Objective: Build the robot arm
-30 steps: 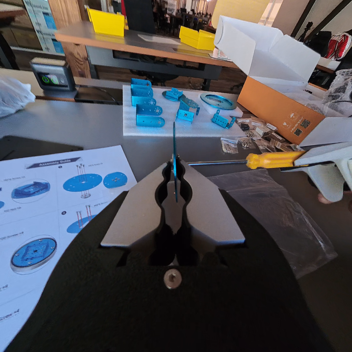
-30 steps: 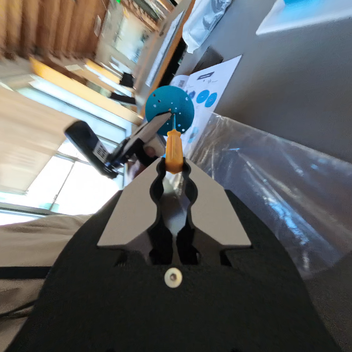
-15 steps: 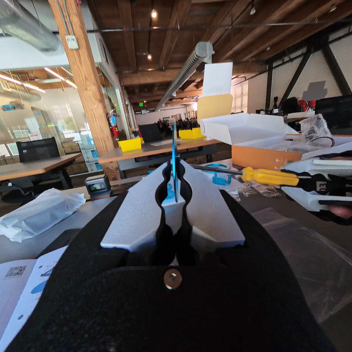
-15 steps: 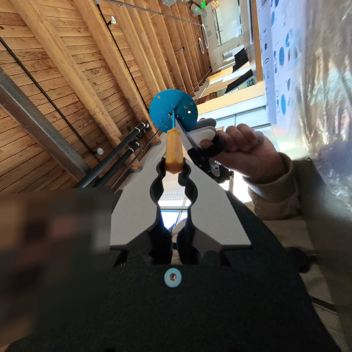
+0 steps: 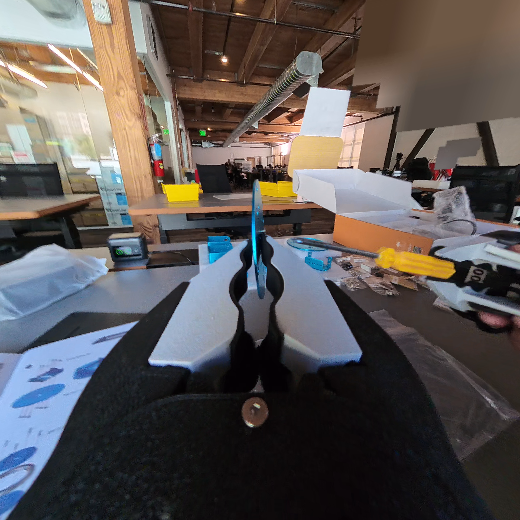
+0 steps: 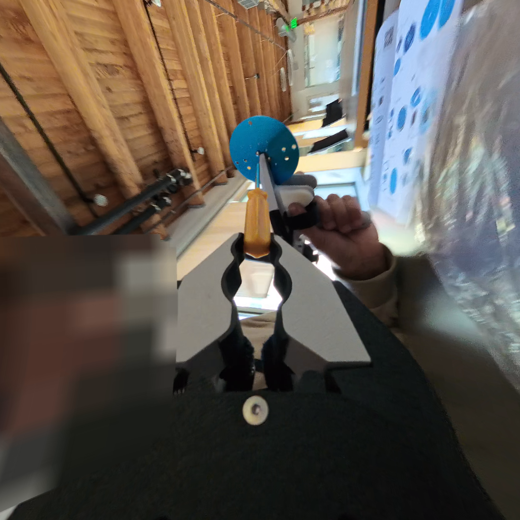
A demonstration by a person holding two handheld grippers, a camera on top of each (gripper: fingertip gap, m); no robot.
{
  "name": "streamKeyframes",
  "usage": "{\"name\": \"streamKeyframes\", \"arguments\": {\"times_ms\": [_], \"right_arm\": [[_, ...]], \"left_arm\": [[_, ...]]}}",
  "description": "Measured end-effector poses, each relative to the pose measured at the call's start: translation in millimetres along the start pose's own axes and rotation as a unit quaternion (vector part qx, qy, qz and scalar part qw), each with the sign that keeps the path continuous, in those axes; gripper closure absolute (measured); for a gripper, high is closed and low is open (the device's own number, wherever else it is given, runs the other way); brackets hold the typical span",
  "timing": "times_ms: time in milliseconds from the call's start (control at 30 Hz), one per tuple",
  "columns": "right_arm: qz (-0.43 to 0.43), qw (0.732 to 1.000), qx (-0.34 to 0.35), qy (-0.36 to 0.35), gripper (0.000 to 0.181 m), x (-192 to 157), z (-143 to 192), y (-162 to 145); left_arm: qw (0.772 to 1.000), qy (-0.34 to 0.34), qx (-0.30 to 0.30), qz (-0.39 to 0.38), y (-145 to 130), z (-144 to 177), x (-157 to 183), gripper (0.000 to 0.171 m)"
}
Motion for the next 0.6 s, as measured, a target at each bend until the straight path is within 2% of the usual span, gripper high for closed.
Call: {"name": "streamKeyframes", "arguments": {"times_ms": [133,200,267,367,467,567,600], "right_arm": [[0.075,0.992,0.030,-0.094,0.165,-3.9,22.1,21.1],[0.129,0.972,0.045,-0.192,0.165,-1.3,39.3,33.4],[0.186,0.937,0.015,-0.296,0.166,0.7,50.6,37.4],[0.309,0.854,-0.020,-0.418,0.165,-10.3,66.6,38.8],[0.407,0.730,-0.076,-0.543,0.165,-5.3,90.8,39.3],[0.501,0.631,-0.104,-0.583,0.165,10.1,102.4,32.3],[0.519,0.613,-0.083,-0.590,0.165,12.4,104.2,31.7]], "left_arm": [[0.996,-0.023,-0.053,0.061,-13.5,-11.0,-7.1,0.166],[0.994,-0.026,-0.084,0.070,-21.4,-16.3,-9.3,0.166],[0.990,-0.023,-0.109,0.081,-29.1,-19.4,-12.3,0.166],[0.981,-0.037,-0.149,0.115,-40.8,-22.7,-15.0,0.166],[0.968,-0.062,-0.180,0.161,-48.6,-23.5,-15.6,0.166],[0.943,-0.111,-0.203,0.240,-54.2,-20.8,-12.9,0.166],[0.934,-0.125,-0.205,0.265,-55.3,-18.3,-11.9,0.166]]}}
Point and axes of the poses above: each gripper's, where its closed fingertips meet, z back along the fingers, y out of its top, x = y × z across the jaws, the point moved 6 cm from there along z, back along the fingers, and after that the axes turned 15 degrees about -x, right-handed, at the moved point
